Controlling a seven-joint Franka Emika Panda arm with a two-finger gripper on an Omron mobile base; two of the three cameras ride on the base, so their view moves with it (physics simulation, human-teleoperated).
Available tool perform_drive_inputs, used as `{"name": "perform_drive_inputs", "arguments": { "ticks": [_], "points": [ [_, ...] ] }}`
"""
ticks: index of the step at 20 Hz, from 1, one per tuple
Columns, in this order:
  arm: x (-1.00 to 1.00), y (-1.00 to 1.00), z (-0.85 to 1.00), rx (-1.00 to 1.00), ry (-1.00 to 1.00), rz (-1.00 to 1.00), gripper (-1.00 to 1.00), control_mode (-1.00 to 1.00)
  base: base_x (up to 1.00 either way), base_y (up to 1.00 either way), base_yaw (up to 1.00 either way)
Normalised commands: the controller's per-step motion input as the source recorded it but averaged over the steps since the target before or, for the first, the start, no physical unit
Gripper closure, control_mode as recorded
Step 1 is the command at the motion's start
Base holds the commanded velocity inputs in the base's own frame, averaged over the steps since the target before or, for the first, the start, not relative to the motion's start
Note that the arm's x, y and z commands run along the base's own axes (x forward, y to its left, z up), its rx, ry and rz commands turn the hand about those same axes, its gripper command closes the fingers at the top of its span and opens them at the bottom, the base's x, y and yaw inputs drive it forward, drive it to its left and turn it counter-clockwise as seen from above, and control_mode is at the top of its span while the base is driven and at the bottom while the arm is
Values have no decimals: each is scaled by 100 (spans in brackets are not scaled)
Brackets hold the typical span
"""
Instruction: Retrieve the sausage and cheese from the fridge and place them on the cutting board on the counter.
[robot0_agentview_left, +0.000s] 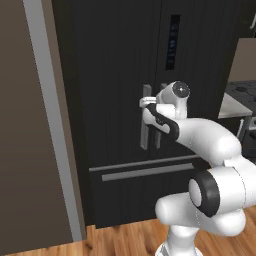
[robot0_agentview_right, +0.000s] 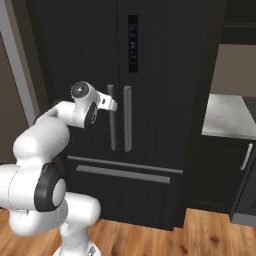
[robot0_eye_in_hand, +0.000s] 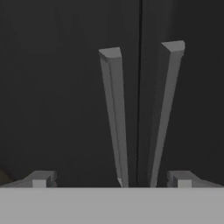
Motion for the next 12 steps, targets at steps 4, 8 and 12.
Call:
{"name": "perform_drive_inputs", "arguments": {
  "ticks": [4,8,12],
  "points": [
    [43,0,0,0,0,-3,-100,-100,0,0,0],
    [31,0,0,0,0,0,-100,-100,0,0,0],
    [39,0,-2,0,0,0,-100,-100,0,0,0]
  ]
}}
